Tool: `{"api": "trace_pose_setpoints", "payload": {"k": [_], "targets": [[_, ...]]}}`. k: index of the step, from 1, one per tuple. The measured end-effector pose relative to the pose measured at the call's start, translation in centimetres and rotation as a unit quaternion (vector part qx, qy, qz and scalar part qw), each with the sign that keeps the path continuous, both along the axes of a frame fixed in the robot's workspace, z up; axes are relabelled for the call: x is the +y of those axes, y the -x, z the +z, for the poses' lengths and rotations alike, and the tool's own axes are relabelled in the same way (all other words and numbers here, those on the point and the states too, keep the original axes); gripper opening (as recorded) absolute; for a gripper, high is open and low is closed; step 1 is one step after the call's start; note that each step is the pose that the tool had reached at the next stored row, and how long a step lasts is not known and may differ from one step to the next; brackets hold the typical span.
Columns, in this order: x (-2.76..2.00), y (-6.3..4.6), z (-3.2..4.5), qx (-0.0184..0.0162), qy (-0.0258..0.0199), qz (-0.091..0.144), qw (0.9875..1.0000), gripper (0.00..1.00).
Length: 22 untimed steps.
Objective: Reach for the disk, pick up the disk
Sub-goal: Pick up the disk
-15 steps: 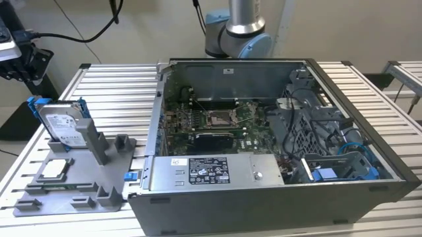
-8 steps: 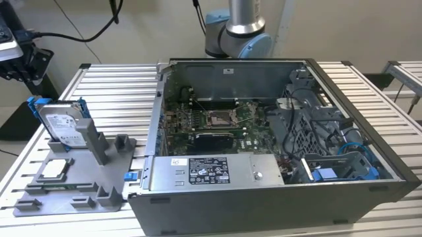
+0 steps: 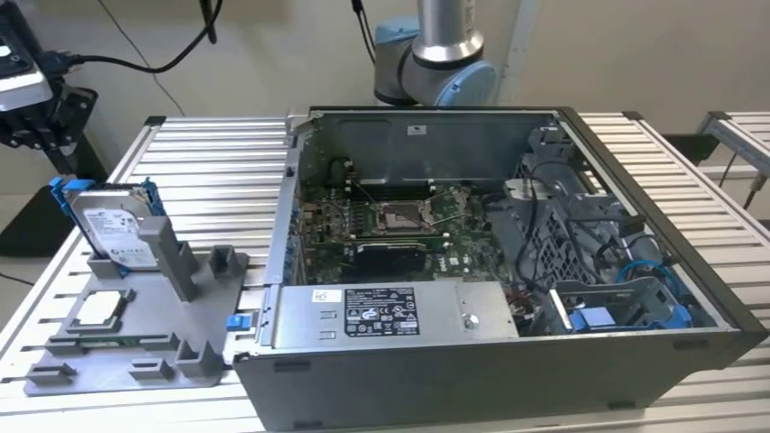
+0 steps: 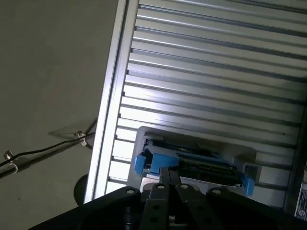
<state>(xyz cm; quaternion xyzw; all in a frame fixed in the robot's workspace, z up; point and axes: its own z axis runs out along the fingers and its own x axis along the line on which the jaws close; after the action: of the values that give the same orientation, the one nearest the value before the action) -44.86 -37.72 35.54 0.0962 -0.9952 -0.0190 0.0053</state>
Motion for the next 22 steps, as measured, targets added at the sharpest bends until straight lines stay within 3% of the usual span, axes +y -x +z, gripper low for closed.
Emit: {"api": "trace_pose_setpoints", "payload": {"k": [6,11,17,22], "targets": [[0.00,0.00,0.00,0.0000,0.0001,0.054,0.9985,0.00],[0.00,0.00,0.00,0.0000,0.0001,0.100,0.9950,0.00],[0.00,0.00,0.01,0.0000,0.0001,0.154,0.9881,0.00],[0.00,0.00,0.01,-0.0001,0.0001,0.199,0.9800,0.00]]}}
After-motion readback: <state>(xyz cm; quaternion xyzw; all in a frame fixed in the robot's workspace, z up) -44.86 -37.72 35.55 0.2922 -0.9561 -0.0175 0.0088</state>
